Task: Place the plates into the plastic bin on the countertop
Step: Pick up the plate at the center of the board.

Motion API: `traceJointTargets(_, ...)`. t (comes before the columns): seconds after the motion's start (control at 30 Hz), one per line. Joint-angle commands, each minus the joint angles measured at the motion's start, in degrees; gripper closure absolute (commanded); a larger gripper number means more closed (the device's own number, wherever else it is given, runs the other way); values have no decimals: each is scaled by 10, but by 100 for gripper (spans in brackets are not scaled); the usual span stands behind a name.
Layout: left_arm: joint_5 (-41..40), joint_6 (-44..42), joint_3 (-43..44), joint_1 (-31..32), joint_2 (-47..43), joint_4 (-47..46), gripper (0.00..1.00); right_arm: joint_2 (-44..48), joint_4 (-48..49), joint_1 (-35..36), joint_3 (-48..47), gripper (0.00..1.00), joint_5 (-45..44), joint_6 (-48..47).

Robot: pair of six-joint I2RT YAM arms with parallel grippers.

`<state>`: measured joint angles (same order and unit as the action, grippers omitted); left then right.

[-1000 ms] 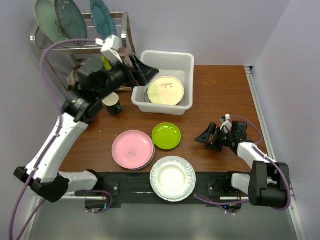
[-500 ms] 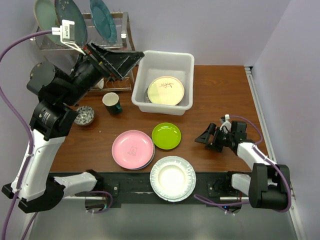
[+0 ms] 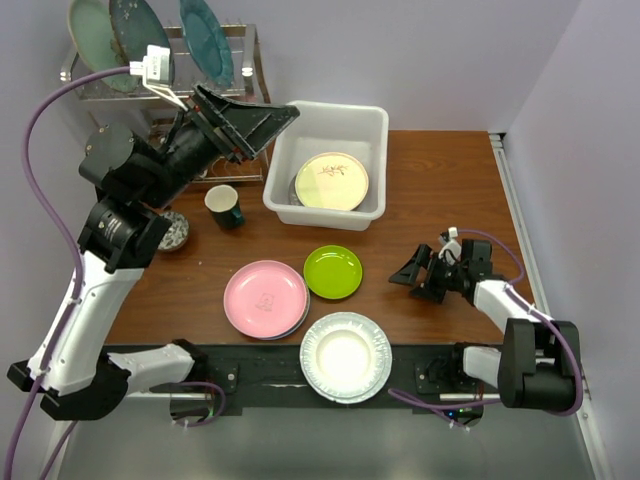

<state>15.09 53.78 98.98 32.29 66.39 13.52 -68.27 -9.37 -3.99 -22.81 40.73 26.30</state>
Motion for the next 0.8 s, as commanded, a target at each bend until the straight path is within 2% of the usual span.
traceJointTargets(0.0, 28, 14, 0, 1, -1, -50, 0, -13, 0, 6, -8, 2, -13, -15)
traceJointTargets(0.27, 40, 6, 36, 0, 36, -37, 0, -19, 2, 7, -8, 2, -12, -16)
traceJointTargets(0.47, 16, 0, 24, 0, 28, -34, 0, -33, 10, 9, -10, 2, -10, -15)
traceJointTargets(0.63, 20, -2, -1, -33, 12, -27, 0, -31, 8, 10, -11, 2, -10, -17)
traceJointTargets(0.77, 19, -34, 24, -33, 26, 21, 0, -13, -3, 13, -11, 2, -28, -15)
